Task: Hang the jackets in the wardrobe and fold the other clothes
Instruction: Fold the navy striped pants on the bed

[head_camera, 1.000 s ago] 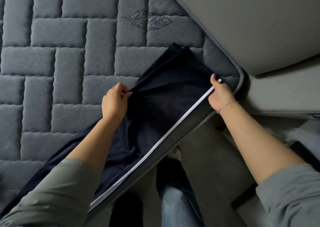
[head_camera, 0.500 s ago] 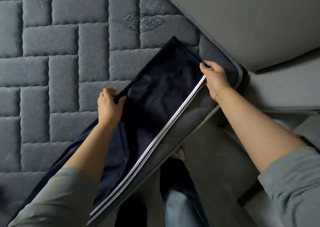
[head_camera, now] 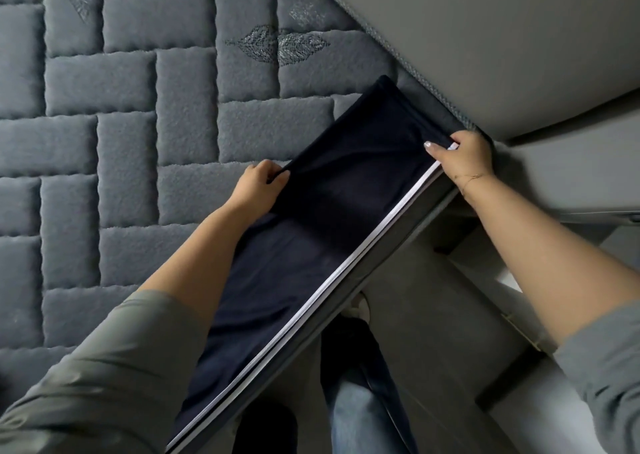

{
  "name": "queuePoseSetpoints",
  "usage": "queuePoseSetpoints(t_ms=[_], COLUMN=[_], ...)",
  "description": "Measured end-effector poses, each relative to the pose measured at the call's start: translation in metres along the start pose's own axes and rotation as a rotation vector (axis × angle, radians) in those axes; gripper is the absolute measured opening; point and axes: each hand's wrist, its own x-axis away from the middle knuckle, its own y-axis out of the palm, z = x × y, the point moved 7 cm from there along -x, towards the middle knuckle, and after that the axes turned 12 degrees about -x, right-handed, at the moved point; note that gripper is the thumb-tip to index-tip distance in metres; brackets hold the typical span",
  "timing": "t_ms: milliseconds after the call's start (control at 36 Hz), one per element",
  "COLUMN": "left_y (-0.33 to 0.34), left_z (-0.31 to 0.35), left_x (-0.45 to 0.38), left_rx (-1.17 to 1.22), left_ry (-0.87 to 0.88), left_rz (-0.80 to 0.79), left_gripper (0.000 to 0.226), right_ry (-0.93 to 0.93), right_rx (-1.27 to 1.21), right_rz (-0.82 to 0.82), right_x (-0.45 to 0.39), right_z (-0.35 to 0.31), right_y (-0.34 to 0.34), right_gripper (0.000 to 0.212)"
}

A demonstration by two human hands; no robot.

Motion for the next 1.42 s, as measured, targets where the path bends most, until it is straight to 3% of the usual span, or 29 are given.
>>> queuePoseSetpoints(t_ms=[56,167,306,361,472,639,750,833,944,1056,1111,1167,1222,1306,1417], left_y=[0.002,0.006,0.014,0.017,0.005,-0.027,-0.025,0.005,0.054,0.067,0.063,0.057,0.045,0.026,0.011], left_z=[0.006,0.023,0.067,0.083,0.093,0.028,-0.072,-0.147,-0.185,-0.181,-0.171,-0.171,-0.188,-0.217,-0.244], left_x=[-0.007,-0.011,-0.014,-0.013,-0.002,0.046,0.097,0.140,0.187,0.201,0.203,0.203,0.207,0.230,0.279], left_rx=[-0.015,0.326,0.507,0.599,0.733,0.778,0.790,0.967,1.236,1.243,1.252,1.258,1.186,1.171,1.183], left_ry=[-0.011,-0.088,-0.093,-0.054,0.051,0.179,0.040,-0.194,-0.479,-0.458,-0.395,-0.380,-0.430,-0.405,-0.364], left_rz=[0.000,-0.005,-0.234,-0.316,-0.300,-0.159,-0.027,-0.093,-0.363,-0.452,-0.464,-0.347,-0.128,0.060,0.135], left_gripper=[0.026,0.028,0.039,0.040,0.025,0.009,0.019,0.028,0.028,0.020,0.030,0.036,0.030,0.025,0.027], right_ry=[0.089,0.255,0.508,0.455,0.262,-0.100,-0.335,-0.454,-0.604,-0.616,-0.628,-0.657,-0.677,-0.580,0.091], right_rx=[-0.136,-0.465,-0.992,-1.049,-1.086,-0.742,-0.424,-0.230,0.082,0.097,0.066,0.026,-0.021,-0.183,-0.728], right_rz=[0.004,0.059,-0.140,-0.197,-0.209,-0.339,-0.440,-0.451,-0.350,-0.198,-0.144,-0.092,-0.058,-0.073,-0.069], right_x=[0.001,0.003,0.017,0.029,0.067,0.149,0.215,0.262,0.312,0.348,0.369,0.390,0.412,0.447,0.469], right_z=[0.010,0.017,0.016,0.006,-0.019,-0.062,-0.072,-0.057,-0.025,-0.009,-0.008,-0.009,-0.011,-0.004,0.046], right_y=[-0.002,0.001,0.023,0.026,0.021,0.030,0.077,0.129,0.186,0.209,0.215,0.219,0.221,0.232,0.251], right_gripper=[0.040,0.044,0.041,0.029,0.018,0.022,0.020,0.016,0.027,0.036,0.039,0.039,0.035,0.034,0.026])
